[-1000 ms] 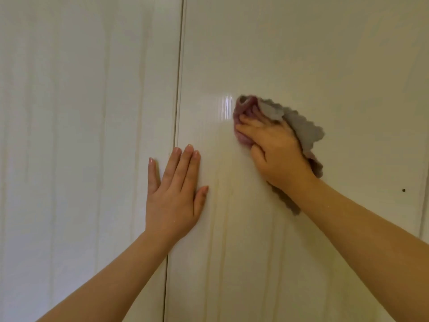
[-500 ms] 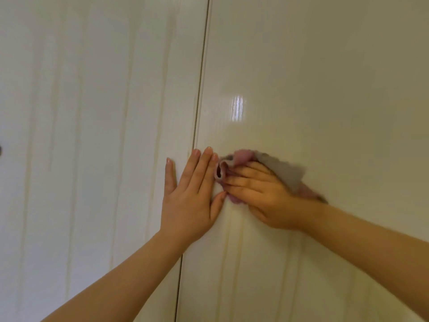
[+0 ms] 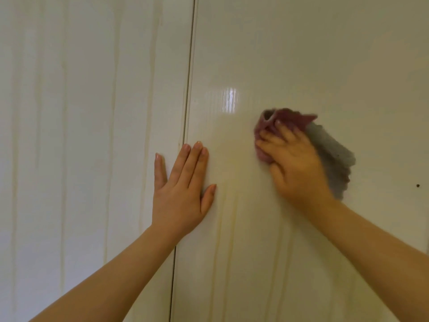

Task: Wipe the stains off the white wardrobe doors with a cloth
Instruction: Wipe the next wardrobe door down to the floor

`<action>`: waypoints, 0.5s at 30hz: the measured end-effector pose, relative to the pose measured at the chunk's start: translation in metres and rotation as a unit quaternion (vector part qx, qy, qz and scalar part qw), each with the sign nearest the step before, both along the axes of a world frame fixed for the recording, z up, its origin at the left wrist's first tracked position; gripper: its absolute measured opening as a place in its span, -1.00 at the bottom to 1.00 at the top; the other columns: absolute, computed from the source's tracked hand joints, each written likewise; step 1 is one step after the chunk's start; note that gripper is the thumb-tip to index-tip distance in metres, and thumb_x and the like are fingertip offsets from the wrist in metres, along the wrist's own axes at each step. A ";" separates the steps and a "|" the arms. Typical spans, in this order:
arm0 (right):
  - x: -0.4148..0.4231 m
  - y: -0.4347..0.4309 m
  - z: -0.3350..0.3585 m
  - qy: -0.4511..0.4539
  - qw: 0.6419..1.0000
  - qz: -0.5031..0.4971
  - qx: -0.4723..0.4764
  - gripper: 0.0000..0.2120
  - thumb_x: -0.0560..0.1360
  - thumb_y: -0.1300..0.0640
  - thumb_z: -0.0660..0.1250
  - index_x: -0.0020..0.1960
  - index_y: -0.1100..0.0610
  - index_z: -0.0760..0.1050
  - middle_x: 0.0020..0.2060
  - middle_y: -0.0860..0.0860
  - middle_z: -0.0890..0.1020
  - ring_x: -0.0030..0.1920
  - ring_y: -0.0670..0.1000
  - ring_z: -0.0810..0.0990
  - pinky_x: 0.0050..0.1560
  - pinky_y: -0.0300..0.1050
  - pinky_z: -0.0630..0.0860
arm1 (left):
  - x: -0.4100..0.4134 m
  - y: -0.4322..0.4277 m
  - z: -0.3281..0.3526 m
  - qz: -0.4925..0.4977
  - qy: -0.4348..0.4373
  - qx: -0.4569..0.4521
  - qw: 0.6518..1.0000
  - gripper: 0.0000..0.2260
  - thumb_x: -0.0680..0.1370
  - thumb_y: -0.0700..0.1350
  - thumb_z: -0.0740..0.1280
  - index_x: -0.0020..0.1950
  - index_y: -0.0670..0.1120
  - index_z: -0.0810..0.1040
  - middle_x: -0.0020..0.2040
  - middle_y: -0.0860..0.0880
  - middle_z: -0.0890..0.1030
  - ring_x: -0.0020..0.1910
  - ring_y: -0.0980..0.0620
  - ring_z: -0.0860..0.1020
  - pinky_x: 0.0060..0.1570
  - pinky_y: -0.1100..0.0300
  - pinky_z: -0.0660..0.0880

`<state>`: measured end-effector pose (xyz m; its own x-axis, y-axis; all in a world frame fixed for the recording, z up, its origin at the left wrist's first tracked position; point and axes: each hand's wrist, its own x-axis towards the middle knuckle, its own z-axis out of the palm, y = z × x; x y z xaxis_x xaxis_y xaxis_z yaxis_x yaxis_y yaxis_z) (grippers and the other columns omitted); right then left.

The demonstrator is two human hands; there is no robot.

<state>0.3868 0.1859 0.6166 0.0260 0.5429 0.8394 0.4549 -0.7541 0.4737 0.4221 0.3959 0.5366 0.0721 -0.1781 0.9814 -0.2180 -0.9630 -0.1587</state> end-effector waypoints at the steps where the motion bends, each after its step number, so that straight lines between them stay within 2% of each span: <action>1: 0.002 0.007 -0.016 0.005 1.000 0.000 -0.030 -0.64 0.59 0.19 0.04 0.10 0.31 0.57 0.11 0.21 0.59 0.21 0.21 0.46 0.33 0.05 0.26 | 0.000 -0.001 -0.001 0.001 0.001 -0.002 1.000 -0.49 0.65 0.09 -0.10 0.47 -0.19 0.19 0.45 -0.10 0.22 0.45 -0.08 0.20 0.43 -0.15 -0.12; 3: 0.000 0.010 -0.041 0.023 0.985 0.025 -0.167 -0.58 0.61 0.18 -0.04 0.13 0.29 0.57 0.14 0.16 0.59 0.24 0.17 0.46 0.35 0.05 0.27 | -0.001 -0.003 -0.002 0.003 0.004 -0.002 1.000 -0.50 0.64 0.08 -0.10 0.47 -0.20 0.19 0.46 -0.10 0.22 0.45 -0.08 0.19 0.43 -0.17 -0.10; 4: -0.002 0.009 -0.039 0.036 0.979 0.042 -0.197 -0.57 0.62 0.19 -0.05 0.13 0.29 0.57 0.15 0.16 0.58 0.25 0.13 0.45 0.38 -0.01 0.24 | -0.001 -0.003 -0.003 0.001 0.009 -0.005 1.000 -0.50 0.64 0.08 -0.11 0.47 -0.19 0.19 0.46 -0.10 0.22 0.46 -0.08 0.19 0.43 -0.17 -0.11; 5: -0.002 0.008 -0.029 0.050 0.981 0.059 -0.181 -0.57 0.62 0.18 -0.05 0.11 0.33 0.57 0.13 0.19 0.58 0.25 0.11 0.43 0.40 -0.09 0.19 | -0.001 -0.004 -0.003 -0.001 0.012 -0.008 1.000 -0.50 0.64 0.08 -0.11 0.47 -0.19 0.19 0.46 -0.09 0.22 0.46 -0.08 0.19 0.43 -0.16 -0.11; 7: 0.002 0.010 -0.009 0.047 0.995 0.070 -0.057 -0.59 0.60 0.21 -0.02 0.06 0.37 0.57 0.10 0.24 0.59 0.23 0.11 0.40 0.40 -0.16 0.13 | -0.002 -0.004 -0.002 -0.003 0.016 -0.013 1.000 -0.49 0.65 0.09 -0.13 0.48 -0.19 0.17 0.46 -0.07 0.21 0.45 -0.07 0.19 0.43 -0.15 -0.13; 8: 0.003 0.016 -0.008 0.032 0.998 0.048 0.001 -0.62 0.56 0.23 0.02 0.07 0.34 0.58 0.10 0.22 0.60 0.25 0.11 0.39 0.40 -0.12 0.13 | -0.002 -0.004 -0.001 -0.003 0.017 -0.012 1.000 -0.49 0.65 0.09 -0.13 0.48 -0.19 0.17 0.46 -0.07 0.20 0.45 -0.07 0.18 0.43 -0.15 -0.14; 9: 0.004 0.024 -0.016 0.014 0.999 0.024 0.017 -0.64 0.53 0.24 0.05 0.09 0.31 0.58 0.12 0.19 0.60 0.27 0.12 0.39 0.40 -0.06 0.13 | -0.002 -0.004 -0.001 -0.003 0.018 -0.010 1.000 -0.49 0.65 0.09 -0.13 0.48 -0.19 0.17 0.46 -0.07 0.20 0.46 -0.07 0.18 0.43 -0.15 -0.14; 11: 0.008 0.032 -0.042 0.001 0.996 0.024 -0.087 -0.63 0.56 0.23 0.02 0.12 0.27 0.58 0.14 0.14 0.59 0.27 0.14 0.45 0.38 0.01 0.19 | -0.002 -0.001 -0.002 -0.003 0.016 -0.003 1.000 -0.50 0.65 0.08 -0.12 0.48 -0.18 0.18 0.46 -0.08 0.21 0.47 -0.05 0.17 0.43 -0.15 -0.12; 13: 0.003 0.027 -0.038 0.012 0.981 0.060 -0.185 -0.60 0.60 0.21 -0.02 0.14 0.27 0.57 0.16 0.13 0.58 0.25 0.13 0.48 0.36 0.02 0.24 | -0.003 0.003 -0.004 -0.007 0.019 0.009 1.000 -0.51 0.65 0.08 -0.11 0.48 -0.17 0.18 0.47 -0.08 0.21 0.47 -0.01 0.15 0.44 -0.15 -0.12; 14: 0.004 0.023 -0.025 0.006 0.982 0.072 -0.175 -0.60 0.60 0.21 -0.01 0.12 0.29 0.58 0.15 0.16 0.59 0.24 0.12 0.47 0.35 -0.01 0.24 | -0.004 0.005 -0.003 -0.007 0.020 0.012 1.000 -0.51 0.65 0.08 -0.11 0.48 -0.16 0.17 0.47 -0.08 0.21 0.47 0.00 0.14 0.44 -0.15 -0.12; 15: 0.006 0.020 -0.012 -0.002 0.989 0.073 -0.127 -0.62 0.60 0.22 0.01 0.08 0.31 0.59 0.12 0.19 0.60 0.23 0.12 0.47 0.34 -0.04 0.24 | -0.004 0.005 -0.003 -0.005 0.020 0.015 1.000 -0.51 0.64 0.08 -0.11 0.48 -0.16 0.17 0.47 -0.07 0.21 0.47 0.00 0.14 0.44 -0.15 -0.12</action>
